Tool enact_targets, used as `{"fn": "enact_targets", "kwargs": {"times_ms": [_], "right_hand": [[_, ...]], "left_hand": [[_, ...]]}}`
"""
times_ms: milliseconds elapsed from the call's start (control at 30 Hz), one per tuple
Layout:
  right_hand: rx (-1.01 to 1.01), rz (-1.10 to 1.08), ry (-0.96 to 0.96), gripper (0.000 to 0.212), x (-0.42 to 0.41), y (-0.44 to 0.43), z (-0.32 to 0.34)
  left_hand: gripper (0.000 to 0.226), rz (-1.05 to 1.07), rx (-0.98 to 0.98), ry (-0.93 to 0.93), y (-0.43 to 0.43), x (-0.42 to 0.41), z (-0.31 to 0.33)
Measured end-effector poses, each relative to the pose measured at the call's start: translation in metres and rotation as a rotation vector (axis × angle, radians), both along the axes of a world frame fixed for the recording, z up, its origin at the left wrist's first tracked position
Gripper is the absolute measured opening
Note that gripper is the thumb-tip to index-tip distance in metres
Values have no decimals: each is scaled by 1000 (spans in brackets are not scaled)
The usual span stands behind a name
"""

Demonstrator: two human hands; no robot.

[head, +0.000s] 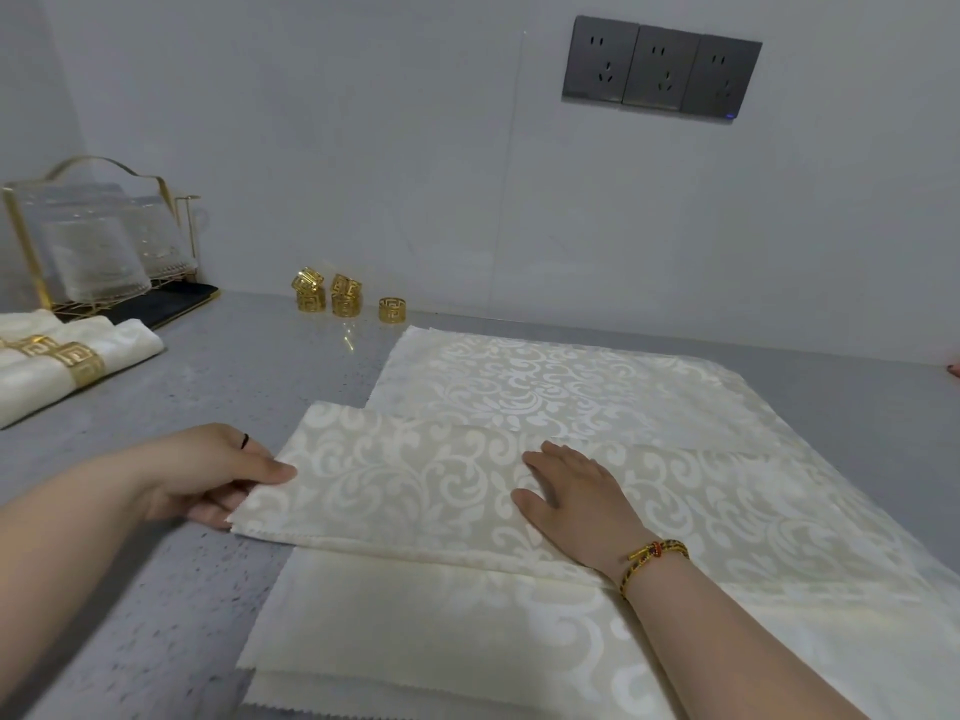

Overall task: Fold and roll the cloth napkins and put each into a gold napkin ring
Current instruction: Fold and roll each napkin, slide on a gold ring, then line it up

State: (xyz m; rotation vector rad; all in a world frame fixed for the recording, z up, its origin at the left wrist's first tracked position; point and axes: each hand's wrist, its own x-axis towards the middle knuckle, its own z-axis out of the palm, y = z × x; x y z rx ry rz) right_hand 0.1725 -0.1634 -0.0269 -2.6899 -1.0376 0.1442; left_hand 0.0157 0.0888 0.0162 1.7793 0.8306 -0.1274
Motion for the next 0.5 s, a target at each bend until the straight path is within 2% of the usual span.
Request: {"fn": "enact_targets", "kwargs": {"times_ms": [200,333,367,467,500], "right_hand": [[7,111,-24,47,-12,5,11],[23,188,-82,40,-24,11,13],[23,182,-84,39,-25,12,14],[19,129,-119,34,-26,15,16],[88,91,-116,31,-27,17,18]], "left_hand": [[16,131,76,-102,8,-13,6],[13,178,-18,-197,13,-21,14],[17,160,-39,-225,10,-22,18],[50,49,-56,-303,-3,-14,37],[48,8,-36,-337,-11,-8,44]]}}
